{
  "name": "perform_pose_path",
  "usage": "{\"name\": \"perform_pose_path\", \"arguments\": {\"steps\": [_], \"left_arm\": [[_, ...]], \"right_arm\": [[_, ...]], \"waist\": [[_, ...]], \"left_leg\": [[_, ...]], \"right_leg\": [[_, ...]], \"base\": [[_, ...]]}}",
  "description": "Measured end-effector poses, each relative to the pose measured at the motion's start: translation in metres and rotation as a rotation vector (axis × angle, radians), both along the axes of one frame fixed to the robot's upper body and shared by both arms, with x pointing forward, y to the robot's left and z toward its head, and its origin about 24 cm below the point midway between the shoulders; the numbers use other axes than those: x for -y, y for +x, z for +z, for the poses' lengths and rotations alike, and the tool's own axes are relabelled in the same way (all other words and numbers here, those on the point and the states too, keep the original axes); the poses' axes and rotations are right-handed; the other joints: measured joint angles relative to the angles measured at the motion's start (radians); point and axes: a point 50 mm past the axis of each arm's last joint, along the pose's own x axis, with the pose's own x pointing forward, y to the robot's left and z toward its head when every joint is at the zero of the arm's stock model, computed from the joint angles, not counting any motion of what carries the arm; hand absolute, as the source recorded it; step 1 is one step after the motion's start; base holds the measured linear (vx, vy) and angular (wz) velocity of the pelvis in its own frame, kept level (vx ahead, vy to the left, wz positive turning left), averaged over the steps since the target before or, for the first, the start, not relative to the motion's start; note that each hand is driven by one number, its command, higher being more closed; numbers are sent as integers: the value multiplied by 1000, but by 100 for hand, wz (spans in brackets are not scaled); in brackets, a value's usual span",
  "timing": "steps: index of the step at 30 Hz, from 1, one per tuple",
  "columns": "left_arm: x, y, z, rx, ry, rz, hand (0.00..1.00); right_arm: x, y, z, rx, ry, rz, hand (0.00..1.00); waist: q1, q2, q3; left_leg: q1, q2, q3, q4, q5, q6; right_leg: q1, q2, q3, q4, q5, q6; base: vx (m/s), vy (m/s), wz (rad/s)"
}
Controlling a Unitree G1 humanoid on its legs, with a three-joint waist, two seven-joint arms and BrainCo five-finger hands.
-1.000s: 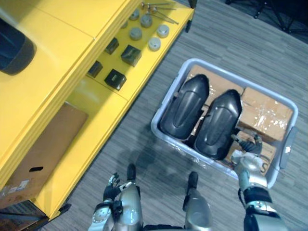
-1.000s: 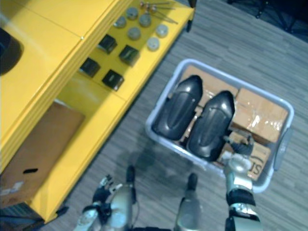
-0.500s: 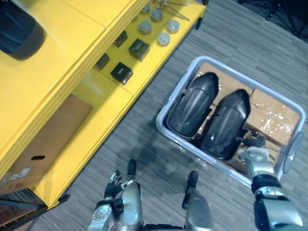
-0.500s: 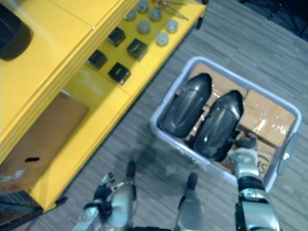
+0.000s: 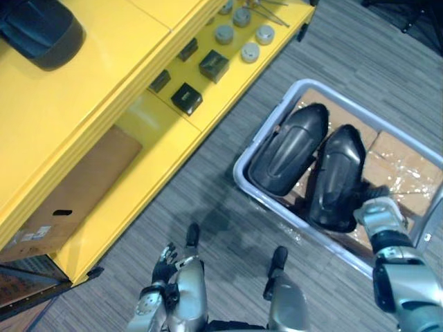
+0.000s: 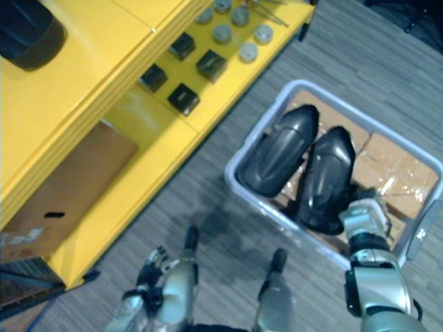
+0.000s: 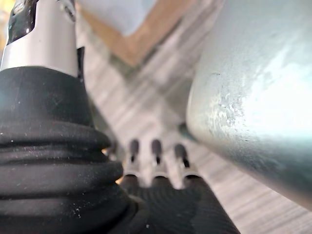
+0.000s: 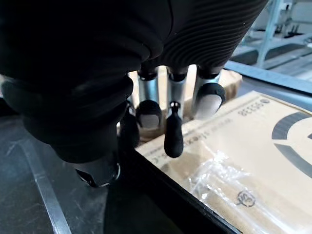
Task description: Walk over and take plastic housings, then place them on the shelf
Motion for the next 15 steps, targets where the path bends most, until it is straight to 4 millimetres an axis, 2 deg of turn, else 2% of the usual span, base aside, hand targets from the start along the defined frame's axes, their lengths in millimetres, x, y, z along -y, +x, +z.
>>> {"name": "perform_pose_path", "arguments": {"steps": [6, 10, 14, 15], "left_arm": [[3, 3, 8, 45, -4, -5, 0], [5, 11, 20, 102, -3, 15, 0], [-5, 25, 43, 212, 54, 60, 0], [-10, 29, 52, 249, 78, 72, 0]], "right_arm": [[-6, 4, 12, 131, -105, 49, 100], [-12, -4, 19, 229, -191, 96, 100], [-20, -19, 16, 277, -252, 151, 100], [-25, -23, 13, 283, -253, 169, 100]], "waist": [[1, -4, 2], [-6, -9, 5], [-27, -15, 3], [-30, -23, -3]], "left_leg": [[53, 5, 24, -71, 32, 2], [95, 8, 52, -106, 40, 3], [136, 11, 69, -151, 55, 3], [145, 11, 79, -152, 55, 3]], "right_leg": [[10, 1, 9, 0, 0, 0], [20, 0, 29, -1, 0, 0], [35, 2, 33, -8, 0, 0], [36, 2, 42, -9, 0, 0]], "base": [[1, -6, -4], [10, -9, -16], [18, -16, -9], [22, -9, -17]]}}
